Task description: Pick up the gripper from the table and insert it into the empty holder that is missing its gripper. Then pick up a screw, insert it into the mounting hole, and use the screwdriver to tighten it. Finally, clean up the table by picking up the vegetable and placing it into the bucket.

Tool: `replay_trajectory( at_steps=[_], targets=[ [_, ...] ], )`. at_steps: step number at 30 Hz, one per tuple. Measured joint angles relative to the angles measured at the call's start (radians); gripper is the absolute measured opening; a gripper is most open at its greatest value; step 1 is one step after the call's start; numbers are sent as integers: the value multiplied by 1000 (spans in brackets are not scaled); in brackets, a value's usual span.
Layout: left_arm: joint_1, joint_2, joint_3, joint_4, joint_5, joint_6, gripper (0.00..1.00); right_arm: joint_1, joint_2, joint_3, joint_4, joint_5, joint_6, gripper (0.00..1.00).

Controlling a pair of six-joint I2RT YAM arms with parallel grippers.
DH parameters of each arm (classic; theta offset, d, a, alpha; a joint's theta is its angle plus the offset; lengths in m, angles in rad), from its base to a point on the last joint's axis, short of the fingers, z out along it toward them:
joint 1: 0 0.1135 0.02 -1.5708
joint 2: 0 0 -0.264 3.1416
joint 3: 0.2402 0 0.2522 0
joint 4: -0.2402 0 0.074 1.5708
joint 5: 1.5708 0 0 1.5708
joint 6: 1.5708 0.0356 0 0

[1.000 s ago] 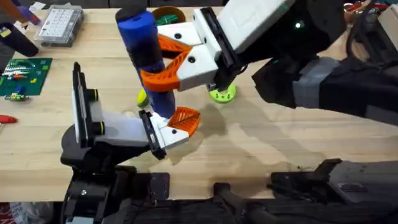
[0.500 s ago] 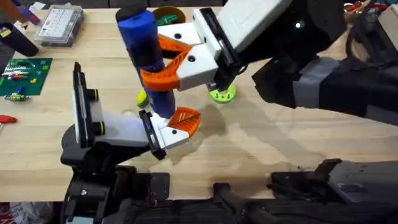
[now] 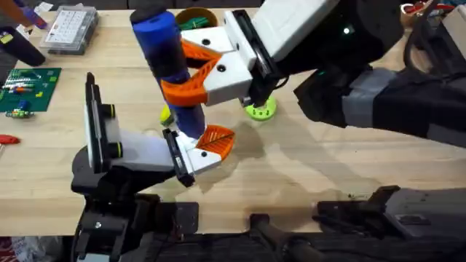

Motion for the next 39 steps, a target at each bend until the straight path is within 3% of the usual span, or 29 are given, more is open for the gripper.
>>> replay_trajectory(
  at_steps=[39],
  targets=[
    [0,0,0,0,-3,0,4,-6,0,24,46,-53,30,24]
  ],
)
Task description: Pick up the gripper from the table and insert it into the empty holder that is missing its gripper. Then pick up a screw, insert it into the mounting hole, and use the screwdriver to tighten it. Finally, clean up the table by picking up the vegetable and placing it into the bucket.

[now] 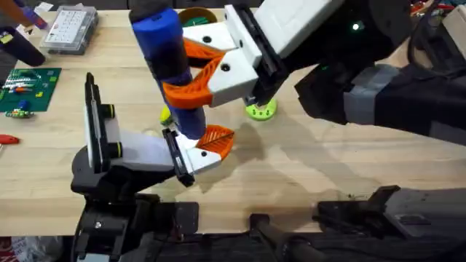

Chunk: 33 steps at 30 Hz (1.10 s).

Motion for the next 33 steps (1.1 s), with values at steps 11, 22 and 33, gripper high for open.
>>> replay_trajectory(
  at_steps=[11,22,33],
  targets=[
    [0,0,0,0,0,0,4,0,0,9,1,-12,0,24],
    [0,0,0,0,0,0,4,0,0,10,-45,-3,-38,23],
    [0,0,0,0,0,0,4,0,0,10,-61,8,-62,23]
  ],
)
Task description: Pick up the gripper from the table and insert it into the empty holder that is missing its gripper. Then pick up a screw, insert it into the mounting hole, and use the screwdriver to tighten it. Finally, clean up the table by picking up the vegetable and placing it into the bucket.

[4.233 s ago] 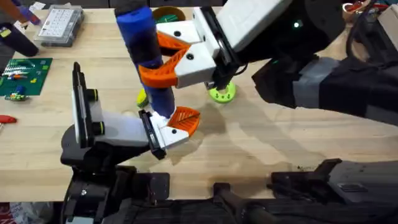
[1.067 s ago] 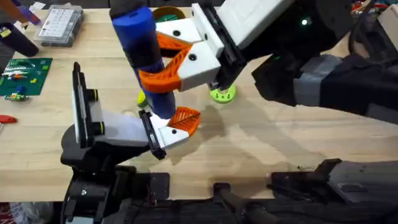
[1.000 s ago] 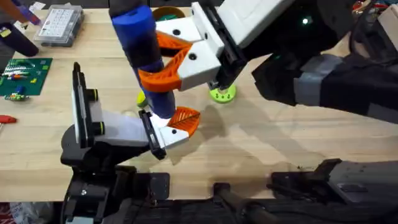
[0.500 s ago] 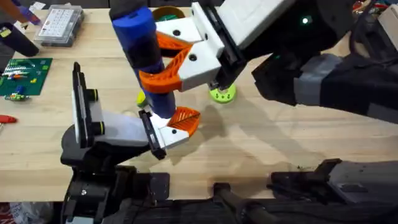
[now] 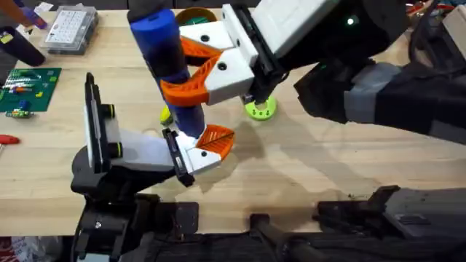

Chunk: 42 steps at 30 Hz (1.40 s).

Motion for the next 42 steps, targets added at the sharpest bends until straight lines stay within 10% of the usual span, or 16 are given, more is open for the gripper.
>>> replay_trajectory(
  at_steps=[42],
  targets=[
    [0,0,0,0,0,0,4,4,0,0,-45,16,-18,23]
  ],
)
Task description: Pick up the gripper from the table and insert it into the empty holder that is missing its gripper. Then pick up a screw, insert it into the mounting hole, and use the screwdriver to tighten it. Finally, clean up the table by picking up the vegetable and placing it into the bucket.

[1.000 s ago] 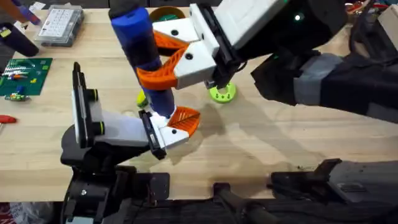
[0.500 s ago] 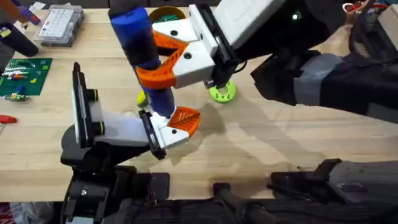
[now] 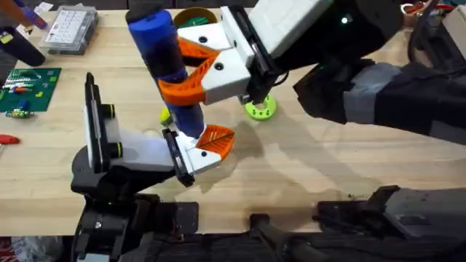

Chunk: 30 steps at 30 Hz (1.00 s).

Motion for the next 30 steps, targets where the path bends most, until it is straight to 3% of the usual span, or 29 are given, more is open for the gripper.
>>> replay_trajectory(
  at_steps=[30],
  targets=[
    [0,0,0,0,0,0,4,5,0,7,-44,6,-23,23]
  ],
)
